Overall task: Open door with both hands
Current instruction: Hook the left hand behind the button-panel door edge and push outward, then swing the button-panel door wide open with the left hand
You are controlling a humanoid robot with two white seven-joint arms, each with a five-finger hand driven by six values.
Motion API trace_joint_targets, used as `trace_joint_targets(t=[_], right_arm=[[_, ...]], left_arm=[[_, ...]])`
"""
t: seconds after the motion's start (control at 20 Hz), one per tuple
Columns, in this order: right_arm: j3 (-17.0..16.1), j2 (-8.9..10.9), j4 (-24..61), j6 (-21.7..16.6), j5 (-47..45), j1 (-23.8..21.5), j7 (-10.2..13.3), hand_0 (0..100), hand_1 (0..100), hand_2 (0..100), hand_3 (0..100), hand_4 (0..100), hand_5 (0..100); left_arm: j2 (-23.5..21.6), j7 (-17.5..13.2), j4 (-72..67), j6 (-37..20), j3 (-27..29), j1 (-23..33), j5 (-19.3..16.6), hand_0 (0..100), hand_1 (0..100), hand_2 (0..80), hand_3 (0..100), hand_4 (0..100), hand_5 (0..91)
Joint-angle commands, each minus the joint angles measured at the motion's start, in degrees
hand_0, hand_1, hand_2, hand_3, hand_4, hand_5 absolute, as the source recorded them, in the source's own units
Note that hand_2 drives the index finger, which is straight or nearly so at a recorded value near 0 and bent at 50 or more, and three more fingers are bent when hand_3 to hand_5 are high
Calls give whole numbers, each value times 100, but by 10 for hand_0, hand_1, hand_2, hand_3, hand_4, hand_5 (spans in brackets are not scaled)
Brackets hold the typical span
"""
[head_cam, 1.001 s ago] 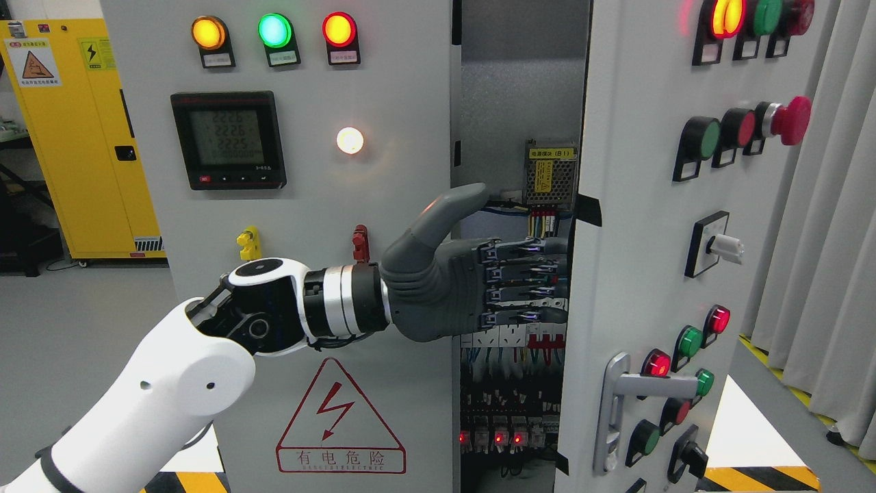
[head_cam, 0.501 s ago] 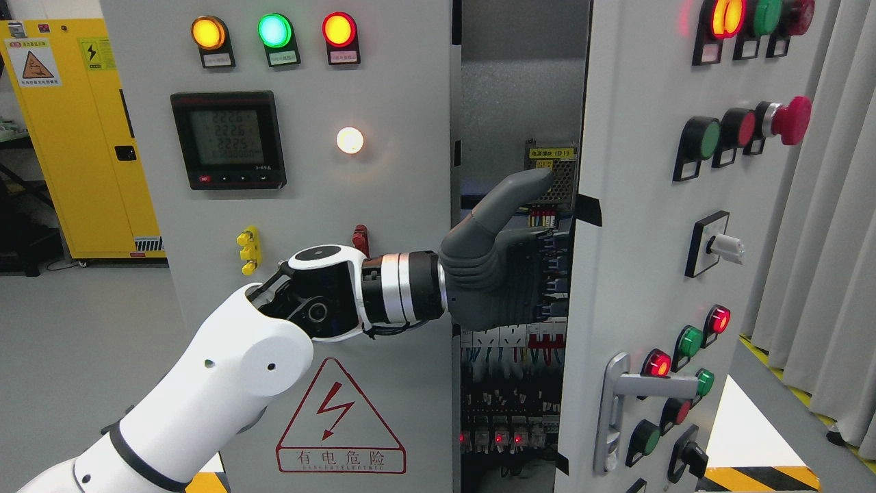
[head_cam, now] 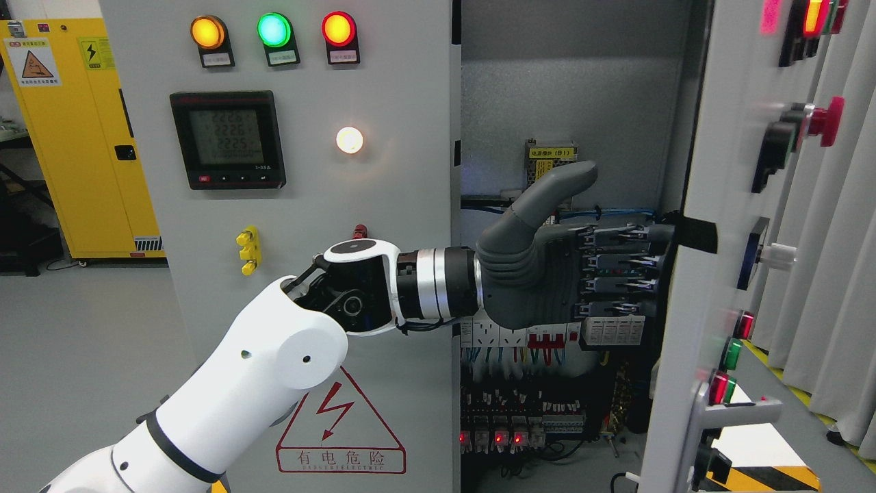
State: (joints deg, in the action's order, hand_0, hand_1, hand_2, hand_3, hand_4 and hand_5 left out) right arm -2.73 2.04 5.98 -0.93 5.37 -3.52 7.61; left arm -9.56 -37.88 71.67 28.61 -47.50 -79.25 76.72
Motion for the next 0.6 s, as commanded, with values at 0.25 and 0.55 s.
trace_joint_targets(t=[0.25,0.55], right_arm=[[0,-2,0,-3,0,0,-6,214,105,0,0,0,0],[0,-2,0,-3,0,0,-6,214,103,0,0,0,0]], left_arm=[[648,35,-110,-83,-321,-99,-34,0,146,110,290,230,0],[789,369,48,-101,-348,-91,-8,0,140,87,178,135,0]])
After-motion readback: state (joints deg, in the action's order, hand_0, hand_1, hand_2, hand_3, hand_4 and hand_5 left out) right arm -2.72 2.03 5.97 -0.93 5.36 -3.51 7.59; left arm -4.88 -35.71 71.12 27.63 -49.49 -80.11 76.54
